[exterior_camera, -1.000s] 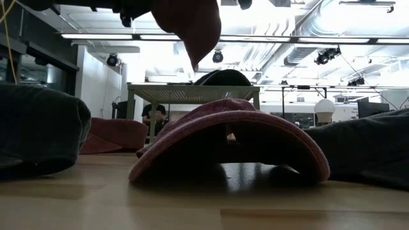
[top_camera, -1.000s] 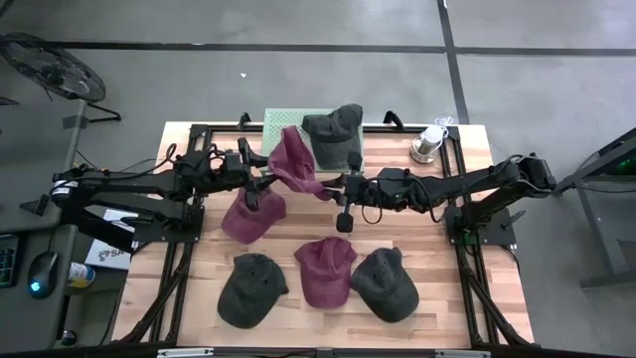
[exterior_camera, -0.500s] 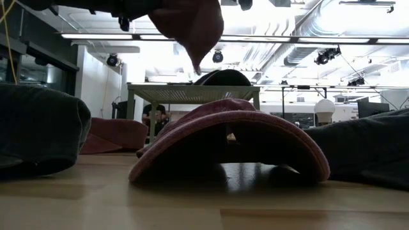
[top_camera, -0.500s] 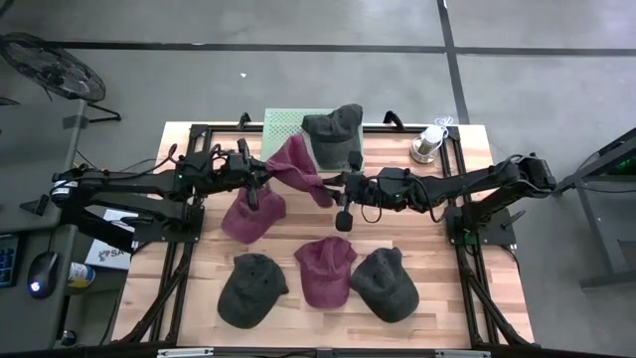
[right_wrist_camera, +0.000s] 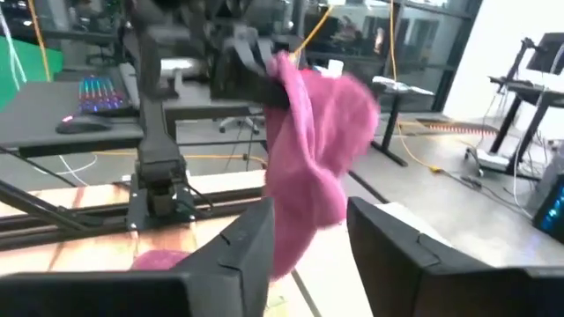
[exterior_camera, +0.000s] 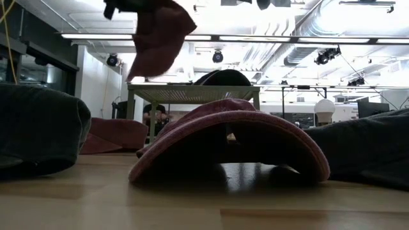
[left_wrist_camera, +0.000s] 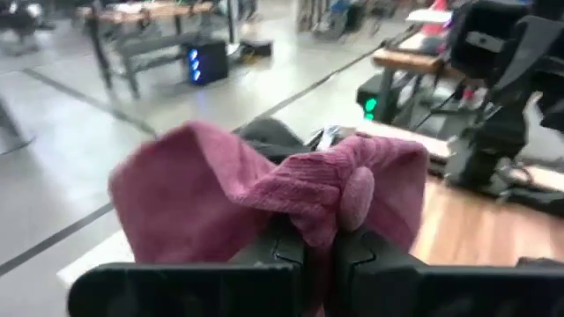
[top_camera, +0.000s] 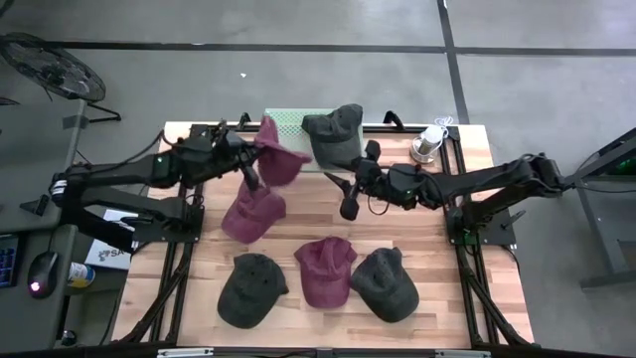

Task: Pick & Place hat
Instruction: Put the right red cap on the shelf

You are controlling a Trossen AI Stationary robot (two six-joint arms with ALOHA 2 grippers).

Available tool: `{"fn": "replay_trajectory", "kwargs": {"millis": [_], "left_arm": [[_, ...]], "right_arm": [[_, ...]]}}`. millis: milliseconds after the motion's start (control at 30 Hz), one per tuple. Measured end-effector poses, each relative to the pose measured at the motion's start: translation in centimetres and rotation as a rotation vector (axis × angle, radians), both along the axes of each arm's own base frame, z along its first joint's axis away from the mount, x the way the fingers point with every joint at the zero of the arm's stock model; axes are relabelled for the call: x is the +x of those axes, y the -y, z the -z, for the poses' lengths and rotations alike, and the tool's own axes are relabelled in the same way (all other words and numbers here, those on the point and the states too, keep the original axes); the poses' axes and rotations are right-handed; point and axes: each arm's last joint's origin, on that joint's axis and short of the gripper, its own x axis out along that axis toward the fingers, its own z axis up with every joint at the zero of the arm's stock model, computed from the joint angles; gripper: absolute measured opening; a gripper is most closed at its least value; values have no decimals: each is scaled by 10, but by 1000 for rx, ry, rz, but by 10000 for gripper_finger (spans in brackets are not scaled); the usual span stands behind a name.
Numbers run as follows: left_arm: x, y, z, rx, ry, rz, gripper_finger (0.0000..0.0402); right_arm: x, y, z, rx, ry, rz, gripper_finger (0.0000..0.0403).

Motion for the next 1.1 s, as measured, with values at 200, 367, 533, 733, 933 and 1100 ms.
{"fn": "replay_trajectory", "kwargs": {"millis": [200, 367, 533, 733, 933, 1100], "left_arm": [[15, -9, -39, -65, -63, -124, 3], [35, -31, -54, -181, -128, -176, 3], [49, -63, -48, -320, -225, -200, 3], [43, -98, -40, -405, -241, -295, 3], [36, -114, -43, -448, -172, -331, 3], [35, -120, -39, -500, -134, -295, 3]], "right_arm": [[-4, 1, 5, -2, -74, 28, 146], [-8, 3, 6, -12, -110, 76, 147], [-15, 4, 4, 2, -129, 100, 147], [-21, 2, 1, 12, -139, 96, 147], [-21, 1, 2, 1, -148, 90, 147], [-21, 1, 2, -1, -149, 91, 147]]}}
